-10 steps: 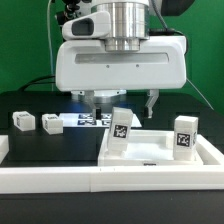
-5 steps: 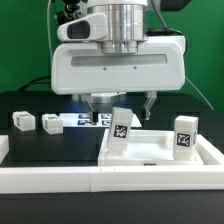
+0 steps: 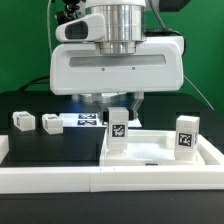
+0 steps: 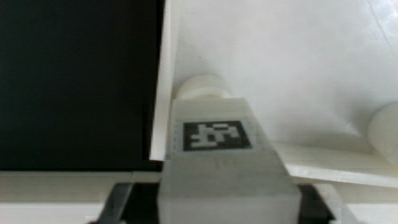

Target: Assemble square table

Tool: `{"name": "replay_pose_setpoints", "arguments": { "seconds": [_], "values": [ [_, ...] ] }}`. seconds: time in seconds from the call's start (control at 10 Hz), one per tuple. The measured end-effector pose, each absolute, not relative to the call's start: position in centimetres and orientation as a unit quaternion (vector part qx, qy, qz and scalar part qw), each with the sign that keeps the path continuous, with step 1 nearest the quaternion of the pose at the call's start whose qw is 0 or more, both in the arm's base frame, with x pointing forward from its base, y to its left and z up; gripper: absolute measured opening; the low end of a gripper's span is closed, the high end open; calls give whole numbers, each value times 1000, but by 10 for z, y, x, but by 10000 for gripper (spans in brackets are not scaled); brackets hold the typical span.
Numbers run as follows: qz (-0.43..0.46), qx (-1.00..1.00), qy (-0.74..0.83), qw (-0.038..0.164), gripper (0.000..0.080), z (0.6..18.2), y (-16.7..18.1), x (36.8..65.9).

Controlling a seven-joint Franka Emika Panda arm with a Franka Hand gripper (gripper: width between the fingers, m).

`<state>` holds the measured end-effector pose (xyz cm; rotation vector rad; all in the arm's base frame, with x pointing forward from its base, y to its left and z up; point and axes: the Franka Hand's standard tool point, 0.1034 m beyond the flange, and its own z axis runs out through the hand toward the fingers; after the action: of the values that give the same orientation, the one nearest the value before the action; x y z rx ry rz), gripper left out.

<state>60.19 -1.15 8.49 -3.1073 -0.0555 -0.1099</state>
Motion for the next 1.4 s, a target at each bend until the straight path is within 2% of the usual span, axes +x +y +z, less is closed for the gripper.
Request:
{"name": "replay_pose_setpoints", "arguments": {
  "seconds": [0.4,1.2,1.4],
  "values": [
    [-35,-999,2,18,289,85,-11,602],
    [-29,-926,374,40,290,83,2,604],
    [-27,-893,447,40,290,83,3,604]
  ]
}}
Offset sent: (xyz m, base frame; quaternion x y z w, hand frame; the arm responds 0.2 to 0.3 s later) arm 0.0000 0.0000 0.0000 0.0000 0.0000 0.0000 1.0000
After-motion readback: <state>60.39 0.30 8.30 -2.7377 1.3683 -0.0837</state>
